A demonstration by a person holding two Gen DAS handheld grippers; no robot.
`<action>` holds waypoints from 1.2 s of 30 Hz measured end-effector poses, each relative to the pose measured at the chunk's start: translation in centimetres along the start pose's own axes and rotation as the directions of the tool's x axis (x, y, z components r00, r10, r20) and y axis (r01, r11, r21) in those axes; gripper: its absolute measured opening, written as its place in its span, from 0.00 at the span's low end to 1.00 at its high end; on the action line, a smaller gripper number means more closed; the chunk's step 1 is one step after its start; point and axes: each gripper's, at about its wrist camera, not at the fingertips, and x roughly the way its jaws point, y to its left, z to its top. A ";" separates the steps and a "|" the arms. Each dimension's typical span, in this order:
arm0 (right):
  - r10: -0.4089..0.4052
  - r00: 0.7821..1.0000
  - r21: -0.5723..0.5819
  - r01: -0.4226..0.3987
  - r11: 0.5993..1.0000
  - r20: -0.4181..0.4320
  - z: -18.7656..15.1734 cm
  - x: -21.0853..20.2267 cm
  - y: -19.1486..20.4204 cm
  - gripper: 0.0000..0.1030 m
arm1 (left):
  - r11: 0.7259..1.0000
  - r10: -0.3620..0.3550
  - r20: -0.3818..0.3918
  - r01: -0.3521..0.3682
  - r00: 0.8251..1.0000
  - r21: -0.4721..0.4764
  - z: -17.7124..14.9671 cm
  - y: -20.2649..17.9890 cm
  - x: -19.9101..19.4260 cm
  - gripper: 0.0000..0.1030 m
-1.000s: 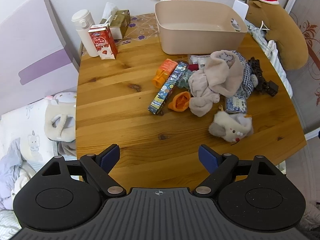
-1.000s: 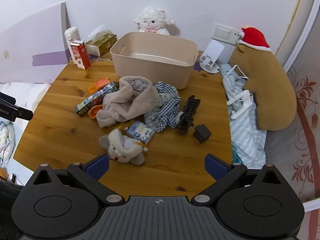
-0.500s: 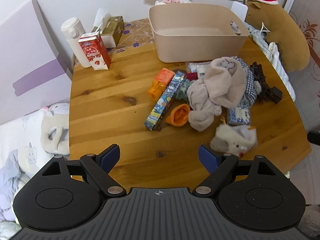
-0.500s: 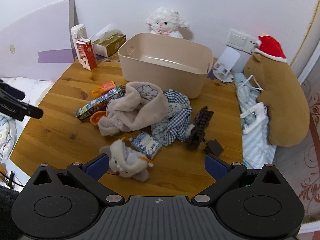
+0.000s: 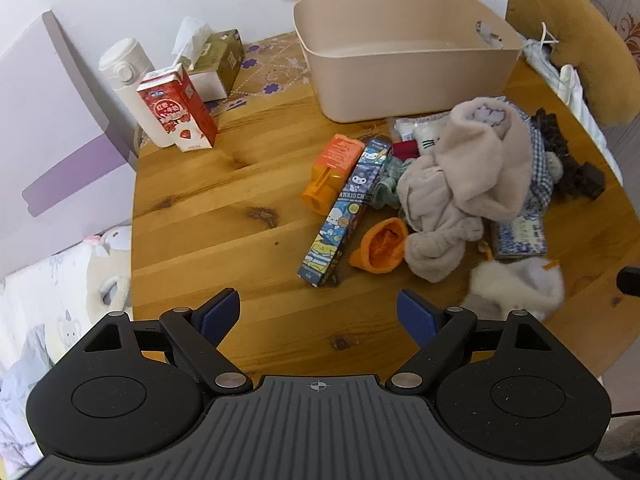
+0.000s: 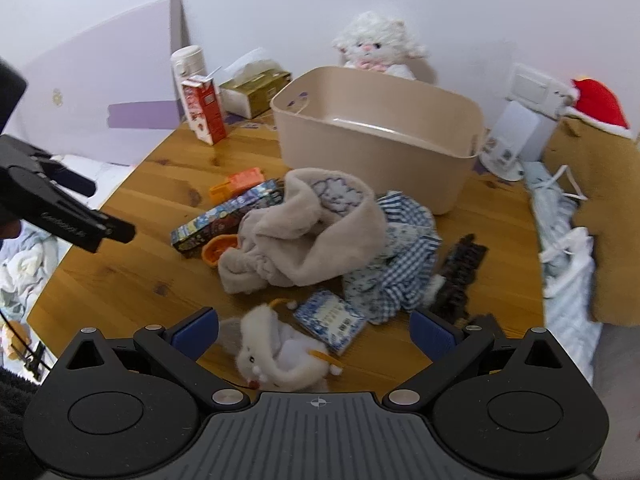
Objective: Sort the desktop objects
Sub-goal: 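Reach the right tool toward the white plush toy while the left tool approaches the blue Sanrio box, then grasp the white plush toy with the right tool while the left tool grasps the blue Sanrio box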
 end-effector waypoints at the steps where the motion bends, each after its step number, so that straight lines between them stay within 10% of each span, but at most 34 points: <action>1: 0.010 1.000 0.004 -0.010 1.000 0.001 -0.1 0.4 0.0 1.00 | 1.000 -0.003 0.000 0.003 1.000 -0.002 0.1 0.1 0.4 0.84; 12: 0.051 0.998 -0.032 -0.052 0.998 -0.036 -1.7 5.2 0.0 1.00 | 0.999 0.029 0.089 -0.032 0.996 0.031 1.3 0.5 5.3 0.84; 30: 0.077 0.981 -0.021 -0.082 0.996 -0.179 -3.7 11.1 -0.2 0.95 | 0.996 -0.085 -0.014 0.085 0.996 0.020 3.2 1.3 13.1 0.84; 36: 0.095 0.971 0.001 -0.097 0.995 -0.221 -4.2 12.2 -0.4 0.84 | 0.995 -0.091 -0.031 0.092 0.995 0.045 3.3 0.3 14.1 0.61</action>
